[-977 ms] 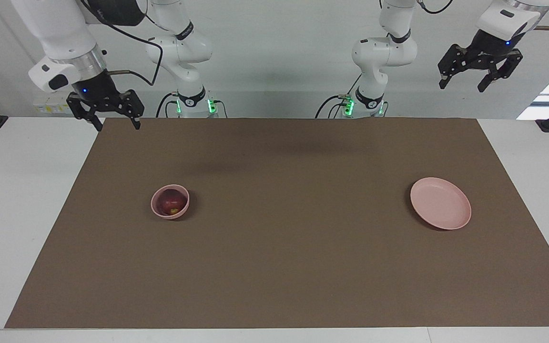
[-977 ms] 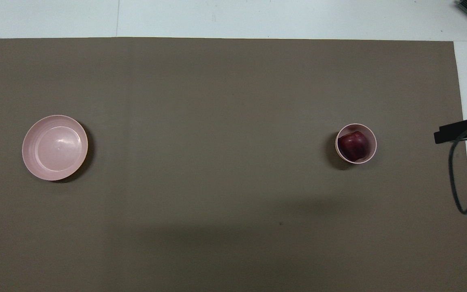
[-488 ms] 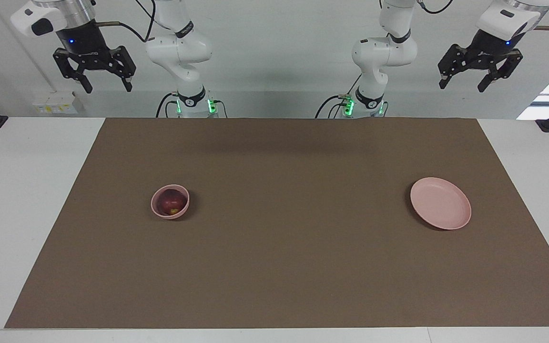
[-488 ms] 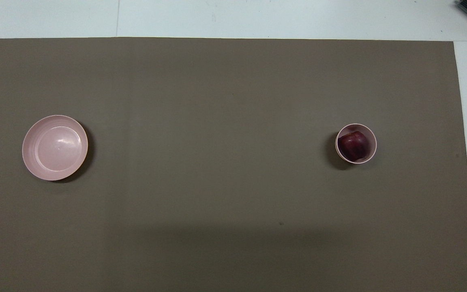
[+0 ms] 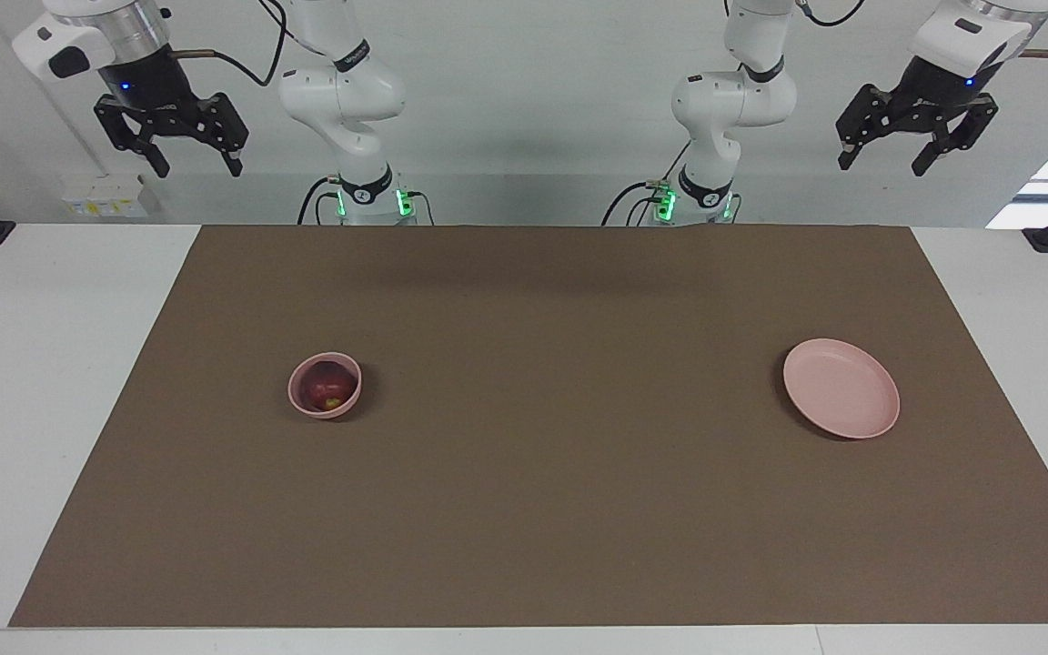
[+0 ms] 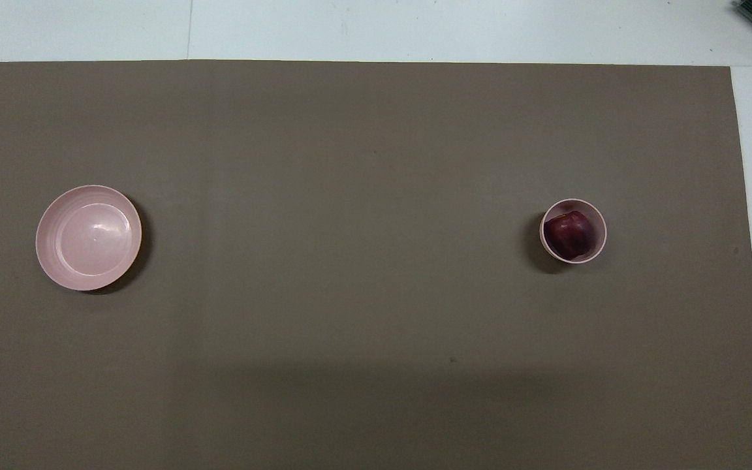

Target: Move apple from plate to bowl

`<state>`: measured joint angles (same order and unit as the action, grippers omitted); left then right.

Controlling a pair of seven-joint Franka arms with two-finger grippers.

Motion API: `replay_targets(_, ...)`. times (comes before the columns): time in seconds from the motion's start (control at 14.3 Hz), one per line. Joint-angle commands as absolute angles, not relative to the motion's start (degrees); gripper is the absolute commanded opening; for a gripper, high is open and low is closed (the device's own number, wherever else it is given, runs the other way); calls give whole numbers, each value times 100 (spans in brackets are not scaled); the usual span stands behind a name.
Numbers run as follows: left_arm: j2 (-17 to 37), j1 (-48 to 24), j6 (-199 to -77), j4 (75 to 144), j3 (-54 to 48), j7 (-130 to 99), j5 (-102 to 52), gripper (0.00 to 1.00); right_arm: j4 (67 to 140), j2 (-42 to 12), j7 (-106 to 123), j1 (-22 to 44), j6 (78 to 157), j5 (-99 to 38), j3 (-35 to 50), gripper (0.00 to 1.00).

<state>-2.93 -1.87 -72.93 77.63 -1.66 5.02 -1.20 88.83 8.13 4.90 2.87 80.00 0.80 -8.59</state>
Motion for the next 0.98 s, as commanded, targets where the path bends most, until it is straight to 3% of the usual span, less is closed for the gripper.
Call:
replay_targets(0.0, -422, -193, -7260, 7893, -149, 554, -18, 100, 8887, 827, 457, 272, 8086, 220, -800, 100)
replay_targets(0.91, -422, -193, -7260, 7893, -149, 554, -18, 100, 8824, 773, 589, 563, 8244, 501, -729, 100)
